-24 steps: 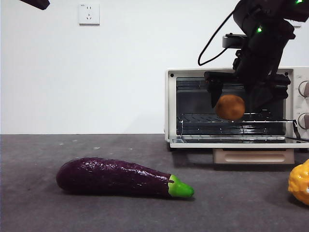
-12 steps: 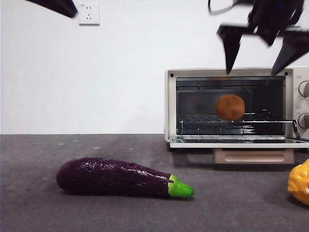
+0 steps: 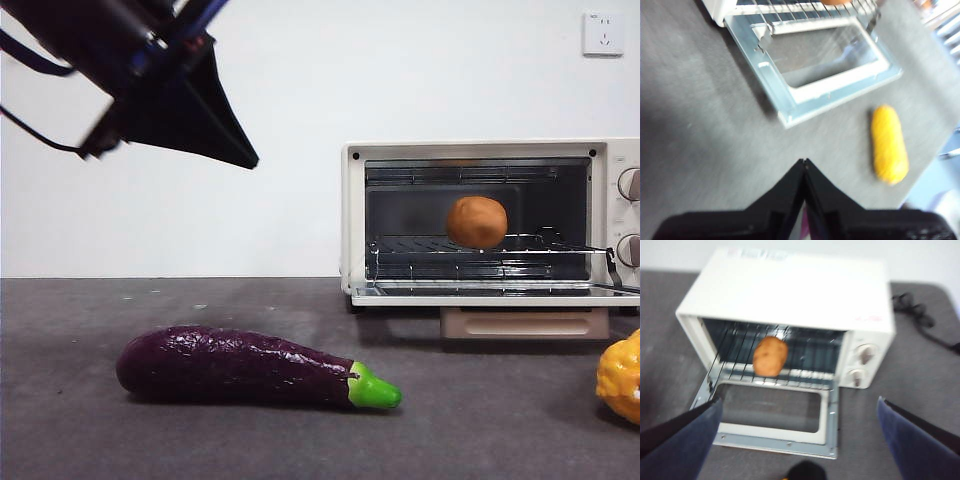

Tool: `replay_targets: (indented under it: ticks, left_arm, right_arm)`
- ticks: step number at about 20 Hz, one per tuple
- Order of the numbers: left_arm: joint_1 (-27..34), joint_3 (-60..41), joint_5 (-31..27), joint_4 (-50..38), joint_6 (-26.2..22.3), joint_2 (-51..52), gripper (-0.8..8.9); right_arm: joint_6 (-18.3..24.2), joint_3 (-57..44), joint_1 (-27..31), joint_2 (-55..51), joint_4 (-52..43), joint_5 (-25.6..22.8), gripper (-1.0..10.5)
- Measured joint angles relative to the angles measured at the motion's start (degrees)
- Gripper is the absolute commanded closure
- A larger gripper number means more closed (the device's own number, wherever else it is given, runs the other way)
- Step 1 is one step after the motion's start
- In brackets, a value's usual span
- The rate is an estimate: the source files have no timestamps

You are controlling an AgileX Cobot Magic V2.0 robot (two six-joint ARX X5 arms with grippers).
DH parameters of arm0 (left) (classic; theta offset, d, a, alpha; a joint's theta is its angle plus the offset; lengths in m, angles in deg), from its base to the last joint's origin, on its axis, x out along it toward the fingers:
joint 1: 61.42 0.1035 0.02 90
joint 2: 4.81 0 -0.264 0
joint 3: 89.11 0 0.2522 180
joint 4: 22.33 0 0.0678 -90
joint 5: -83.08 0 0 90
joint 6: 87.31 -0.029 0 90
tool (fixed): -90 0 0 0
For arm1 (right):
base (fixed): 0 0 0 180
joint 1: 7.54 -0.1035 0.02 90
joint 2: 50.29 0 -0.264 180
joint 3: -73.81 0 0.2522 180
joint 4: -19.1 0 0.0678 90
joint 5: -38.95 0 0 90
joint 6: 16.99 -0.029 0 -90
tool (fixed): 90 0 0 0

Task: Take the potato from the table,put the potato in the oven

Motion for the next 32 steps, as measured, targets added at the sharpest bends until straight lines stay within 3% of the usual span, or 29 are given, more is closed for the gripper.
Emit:
replay_targets:
  ticks: [2, 7, 11, 15, 18, 23, 26, 32]
  left_arm:
    - [1.9, 5.88, 2.86, 2.49, 1.25, -6.38, 8.21]
    - [2.29, 22.82, 3.37, 15.69, 0.48, -22.32, 8.21]
    - [2.29, 31.41, 3.87, 21.07, 0.13, -30.62, 8.2]
    - [2.29, 33.22, 4.39, 22.1, 0.92, -34.75, 8.2]
    - [2.29, 33.22, 9.57, 21.97, 3.32, -38.23, 8.2]
    - [2.05, 33.22, 11.34, 20.98, 6.34, -42.64, 8.2]
    - [2.05, 33.22, 15.39, 17.38, 8.33, -43.15, 8.2]
    - [1.53, 33.22, 15.91, 15.26, 11.23, -44.19, 8.2]
  right_arm:
    - [0.22, 0.0, 0.0, -5.55, 1.75, -2.45, 3.9]
    - [1.68, 0.04, 0.0, -16.0, 4.15, -5.99, 5.8]
    - [1.86, 1.14, 0.0, -20.0, 8.83, -9.94, 8.2]
    - [2.12, 5.25, 0.0, -20.13, 12.66, -11.28, 8.3]
    - [2.12, 8.76, 0.0, -20.13, 12.76, -11.26, 8.6]
    - [2.95, 12.68, 0.0, -20.13, 14.91, -11.28, 8.7]
    - [3.04, 13.4, 0.0, -20.15, 15.76, -11.98, 9.6]
    - [3.15, 13.51, 0.0, -20.15, 16.24, -12.31, 9.6]
